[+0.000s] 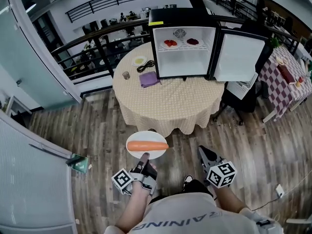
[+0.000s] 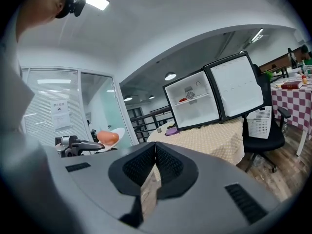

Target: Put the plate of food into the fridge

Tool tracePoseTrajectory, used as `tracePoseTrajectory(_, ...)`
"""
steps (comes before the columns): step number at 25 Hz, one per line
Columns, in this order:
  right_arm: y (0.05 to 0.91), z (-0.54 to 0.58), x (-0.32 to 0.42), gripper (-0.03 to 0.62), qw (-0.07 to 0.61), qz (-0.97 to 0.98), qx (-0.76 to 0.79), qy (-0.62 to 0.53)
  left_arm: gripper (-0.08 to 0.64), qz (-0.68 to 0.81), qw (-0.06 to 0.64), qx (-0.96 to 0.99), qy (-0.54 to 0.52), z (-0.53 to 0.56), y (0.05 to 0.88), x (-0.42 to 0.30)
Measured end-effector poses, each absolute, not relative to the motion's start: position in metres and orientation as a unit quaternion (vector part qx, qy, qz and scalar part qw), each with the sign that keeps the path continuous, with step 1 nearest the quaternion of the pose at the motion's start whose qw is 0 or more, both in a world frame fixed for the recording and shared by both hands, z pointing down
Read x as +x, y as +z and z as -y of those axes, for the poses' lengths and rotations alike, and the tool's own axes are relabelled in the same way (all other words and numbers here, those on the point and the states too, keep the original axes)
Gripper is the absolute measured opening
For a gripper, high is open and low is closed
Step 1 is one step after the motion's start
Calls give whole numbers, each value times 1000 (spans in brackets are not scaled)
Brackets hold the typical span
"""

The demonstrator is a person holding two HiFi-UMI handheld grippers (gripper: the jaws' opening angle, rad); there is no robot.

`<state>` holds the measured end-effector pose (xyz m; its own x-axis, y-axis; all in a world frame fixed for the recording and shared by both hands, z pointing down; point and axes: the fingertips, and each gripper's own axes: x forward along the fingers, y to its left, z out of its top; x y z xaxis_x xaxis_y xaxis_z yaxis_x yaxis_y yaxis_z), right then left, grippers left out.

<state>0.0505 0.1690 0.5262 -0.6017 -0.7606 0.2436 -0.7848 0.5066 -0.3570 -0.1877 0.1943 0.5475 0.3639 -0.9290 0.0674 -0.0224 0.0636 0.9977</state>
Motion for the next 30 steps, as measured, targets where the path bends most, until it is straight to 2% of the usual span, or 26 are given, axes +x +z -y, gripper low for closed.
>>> tracePoseTrajectory(17,530,-65,136,23,7,871,428,242,25,439,583,561,-391,-97,536,-111)
tracePoseTrajectory(30,534,-18,163,23,8,854,460,241,25,409,614,569,-363,-23,550,-76)
